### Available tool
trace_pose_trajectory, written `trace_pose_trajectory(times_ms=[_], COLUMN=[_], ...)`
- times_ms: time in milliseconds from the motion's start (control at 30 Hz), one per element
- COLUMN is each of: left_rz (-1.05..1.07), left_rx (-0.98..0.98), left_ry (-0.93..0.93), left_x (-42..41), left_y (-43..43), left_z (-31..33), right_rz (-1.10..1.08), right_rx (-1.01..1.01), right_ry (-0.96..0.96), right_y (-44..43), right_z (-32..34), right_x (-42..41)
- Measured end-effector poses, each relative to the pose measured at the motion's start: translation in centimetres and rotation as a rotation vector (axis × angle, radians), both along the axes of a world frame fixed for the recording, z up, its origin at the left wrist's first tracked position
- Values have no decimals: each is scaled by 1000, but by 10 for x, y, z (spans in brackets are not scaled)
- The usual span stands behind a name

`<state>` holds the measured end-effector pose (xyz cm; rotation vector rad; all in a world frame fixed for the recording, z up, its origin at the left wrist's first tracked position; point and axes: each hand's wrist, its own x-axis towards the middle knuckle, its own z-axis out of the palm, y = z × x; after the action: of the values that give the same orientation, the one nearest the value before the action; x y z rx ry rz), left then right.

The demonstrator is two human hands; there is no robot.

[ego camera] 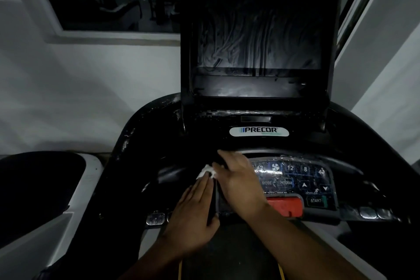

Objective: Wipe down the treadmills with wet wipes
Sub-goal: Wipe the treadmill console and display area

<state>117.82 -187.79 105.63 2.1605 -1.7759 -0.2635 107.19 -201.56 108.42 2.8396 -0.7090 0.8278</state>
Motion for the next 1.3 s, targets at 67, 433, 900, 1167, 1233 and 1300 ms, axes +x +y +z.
trace_pose_trajectory(times_ms=[67, 433, 900, 1167, 1233, 1300], left_rz=[-8, 12, -62, -87, -98, -93], left_rx=[-47, -115, -42, -135, -131, -117], left_ry=[1, 5, 92, 161, 134, 117], left_x=[-1, 9, 10, 9, 10, 12], left_y=[1, -10, -7, -31, -30, -27], left_z=[6, 19, 3, 18, 18, 14], right_rz=[-66, -152, 121, -46, -90, -128], right_rx=[61, 318, 216, 226, 257, 287], right_ry=[-32, -80, -1, -67, -43, -45], right_y=[-3, -39, 34, 10, 9, 4], right_z=[13, 41, -26, 3, 3, 5], right_x=[-10, -56, -44, -30, -40, -48])
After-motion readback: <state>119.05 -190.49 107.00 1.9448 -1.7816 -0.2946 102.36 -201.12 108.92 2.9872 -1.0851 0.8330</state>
